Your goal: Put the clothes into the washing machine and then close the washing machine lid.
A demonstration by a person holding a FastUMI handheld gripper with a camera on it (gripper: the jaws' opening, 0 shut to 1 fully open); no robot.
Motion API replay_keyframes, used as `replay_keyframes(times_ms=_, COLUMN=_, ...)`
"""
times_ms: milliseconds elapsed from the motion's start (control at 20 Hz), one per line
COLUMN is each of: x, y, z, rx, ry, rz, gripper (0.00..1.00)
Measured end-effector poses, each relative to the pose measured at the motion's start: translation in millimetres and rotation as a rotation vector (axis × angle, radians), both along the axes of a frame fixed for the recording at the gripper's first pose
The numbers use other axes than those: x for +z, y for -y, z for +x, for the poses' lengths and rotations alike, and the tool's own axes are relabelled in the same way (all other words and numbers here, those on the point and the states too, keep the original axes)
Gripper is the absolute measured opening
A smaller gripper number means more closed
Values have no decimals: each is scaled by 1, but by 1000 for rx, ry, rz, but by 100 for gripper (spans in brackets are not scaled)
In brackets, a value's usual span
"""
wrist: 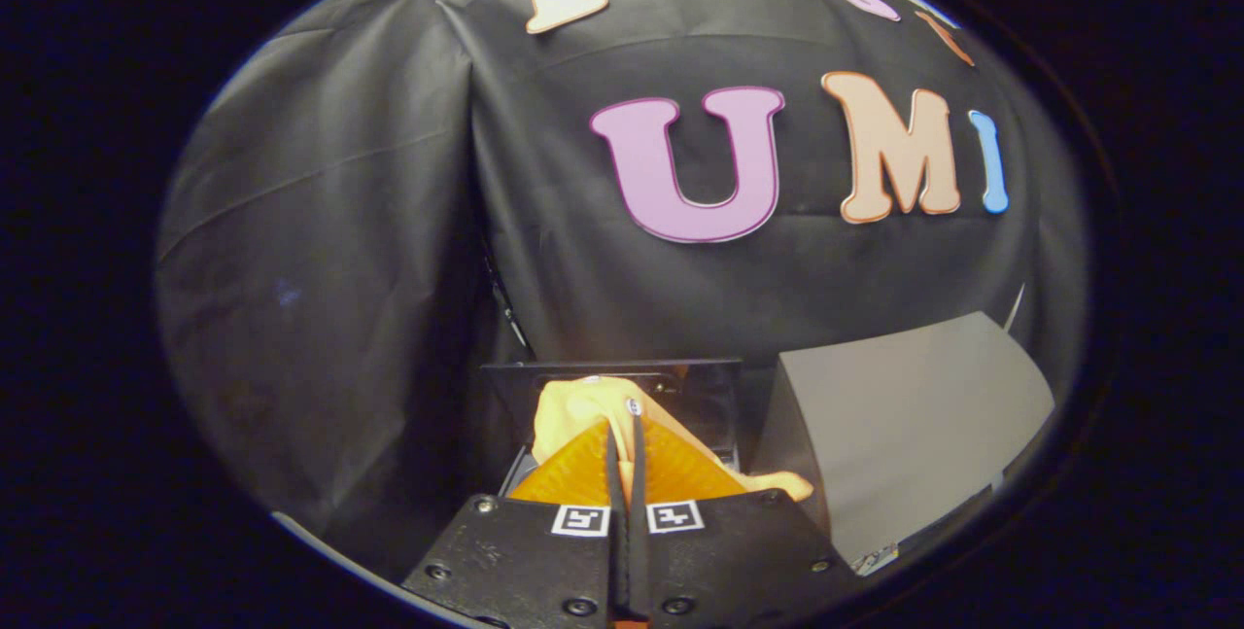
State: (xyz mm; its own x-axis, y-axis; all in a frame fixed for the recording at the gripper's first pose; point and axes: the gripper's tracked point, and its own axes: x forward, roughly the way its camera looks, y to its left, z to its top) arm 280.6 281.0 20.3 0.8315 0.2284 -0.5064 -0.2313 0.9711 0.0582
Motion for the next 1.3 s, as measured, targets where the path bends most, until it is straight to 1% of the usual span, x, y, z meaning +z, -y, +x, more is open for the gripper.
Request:
replay_keyframes(times_ms=100, x=-22, y=-8, z=5, rx=15, ry=-15, rz=-8, gripper=0)
replay_keyframes(times_ms=250, x=-72, y=-19, z=7, rx=29, ry=-88, rz=15, gripper=0)
replay_keyframes(times_ms=400, x=-120, y=-18, z=6, rx=46, ry=-148, rz=-51, gripper=0)
replay_keyframes(times_ms=450, x=-133, y=-19, z=2, rx=48, ry=-164, rz=-54, gripper=0)
replay_keyframes(times_ms=800, x=-211, y=-17, z=12, rx=17, ry=-241, rz=-35, gripper=0)
replay_keyframes(times_ms=1050, x=-266, y=-20, z=13, rx=13, ry=-300, rz=-20, gripper=0)
replay_keyframes(times_ms=1150, x=-281, y=-24, z=11, rx=-1, ry=-326, rz=8, gripper=1)
replay_keyframes(times_ms=1300, x=-315, y=-21, z=6, rx=-18, ry=-410, rz=11, gripper=0)
